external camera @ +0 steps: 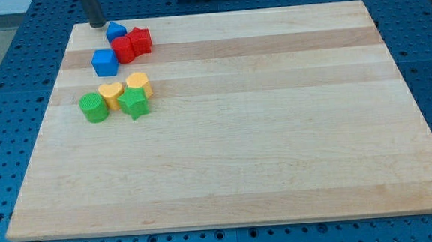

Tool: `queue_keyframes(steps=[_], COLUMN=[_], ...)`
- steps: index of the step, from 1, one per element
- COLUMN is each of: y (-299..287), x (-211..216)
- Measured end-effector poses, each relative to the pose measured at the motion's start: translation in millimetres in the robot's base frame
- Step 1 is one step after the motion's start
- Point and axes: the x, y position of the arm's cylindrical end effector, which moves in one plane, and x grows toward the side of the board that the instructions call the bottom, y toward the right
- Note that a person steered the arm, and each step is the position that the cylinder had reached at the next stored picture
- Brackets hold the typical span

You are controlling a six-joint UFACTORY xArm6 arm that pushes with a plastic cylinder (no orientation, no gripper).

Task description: Make your arm to the left of the blue cube

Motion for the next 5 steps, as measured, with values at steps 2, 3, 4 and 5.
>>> queue_keyframes(steps=[2,3,4,5], y=[19.5,-8.7,-28.5,-40.2], x=[15.2,109.8,202.4,290.0])
